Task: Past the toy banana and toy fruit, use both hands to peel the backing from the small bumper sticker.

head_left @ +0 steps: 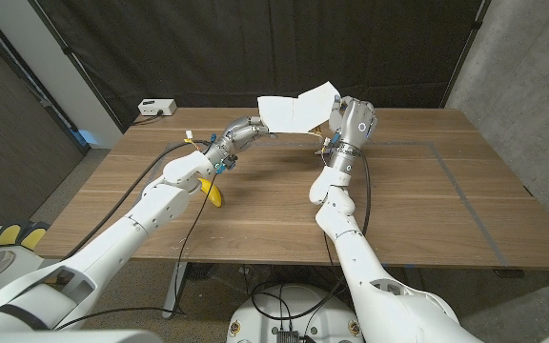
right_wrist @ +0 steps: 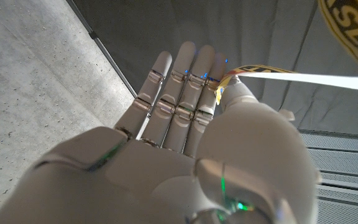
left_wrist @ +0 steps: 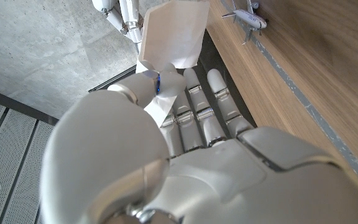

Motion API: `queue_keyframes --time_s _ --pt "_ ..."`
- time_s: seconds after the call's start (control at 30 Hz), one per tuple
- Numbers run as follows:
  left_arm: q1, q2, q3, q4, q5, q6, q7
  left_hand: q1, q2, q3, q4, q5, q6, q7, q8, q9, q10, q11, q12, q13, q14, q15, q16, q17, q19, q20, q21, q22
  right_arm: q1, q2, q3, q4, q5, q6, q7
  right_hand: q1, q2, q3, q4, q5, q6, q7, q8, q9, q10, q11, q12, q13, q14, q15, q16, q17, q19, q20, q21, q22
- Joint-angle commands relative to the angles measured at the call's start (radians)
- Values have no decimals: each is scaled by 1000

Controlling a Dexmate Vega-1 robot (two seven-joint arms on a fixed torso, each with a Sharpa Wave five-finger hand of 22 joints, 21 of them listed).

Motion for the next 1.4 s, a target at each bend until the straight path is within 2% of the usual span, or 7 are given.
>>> queue_keyframes --time_s 0.03,0.27,0.4,0.5,0.7,1.0,1.4 --pt "-33 -37 4 83 -53 -43 -119 -65 17 -15 28 -2 86 133 -5 19 -39 22 -14 16 -35 -14 -23 17 -54 22 34 8 -3 -69 -76 -17 103 -25 0 -35 4 -2 21 -5 -45 -17 -18 5 -42 -4 -16 15 -31 -68 -21 7 -22 14 10 1" --pt "-40 -24 7 79 -26 -53 -121 -116 111 -133 31 -192 -119 35 -94 -69 -132 2 -37 42 -78 0 -44 72 -128 52 118 1 -10 -80 -82 -20 103 -5 0 -111 5 -1 45 0 -172 -27 -74 10 -173 2 -83 7 -104 -54 -77 7 -53 30 21 -4" --pt "-40 -16 8 72 -20 -54 -128 -126 133 -199 22 -268 -200 22 -135 -112 -201 7 -60 50 -139 25 -67 88 -189 73 128 -10 -11 -101 -104 -26 130 -3 0 -167 -5 -5 59 0 -281 -25 -124 11 -261 16 -131 1 -145 -31 -111 1 -70 37 27 -7" --pt "-42 -14 10 75 -23 -56 -142 -197 136 -344 38 -409 -370 1 -241 -184 -323 31 -118 33 -236 62 -88 112 -286 106 101 -26 -10 -137 -146 -36 176 -19 0 -235 -21 -26 81 -7 -378 -18 -165 11 -311 21 -156 4 -179 -16 -129 5 -93 47 27 -8" --pt "-42 -15 15 80 -21 -64 -157 -307 132 -463 56 -594 -606 -50 -443 -312 -439 59 -197 -11 -348 98 -115 89 -384 124 26 -33 2 -255 -266 -65 337 -33 0 -436 -47 -101 165 -16 -494 0 -184 17 -391 62 -189 15 -244 16 -151 24 -133 63 20 -11" --pt "-41 -28 21 79 -15 -66 -144 -394 119 -511 83 -710 -687 -59 -531 -383 -493 79 -233 -36 -369 115 -132 50 -398 124 -14 -33 44 -414 -386 -67 586 105 0 -623 -37 -163 254 -15 -525 40 -180 19 -415 132 -196 24 -268 79 -158 36 -178 97 4 -10" --pt "-34 -28 30 26 39 -53 -54 -394 138 -504 80 -743 -679 -54 -543 -405 -495 85 -238 -44 -373 118 -136 35 -399 124 -27 -33 99 -512 -471 -52 703 119 4 -673 -22 -174 279 -12 -528 50 -177 18 -424 139 -199 28 -276 95 -161 38 -189 108 -1 -10"
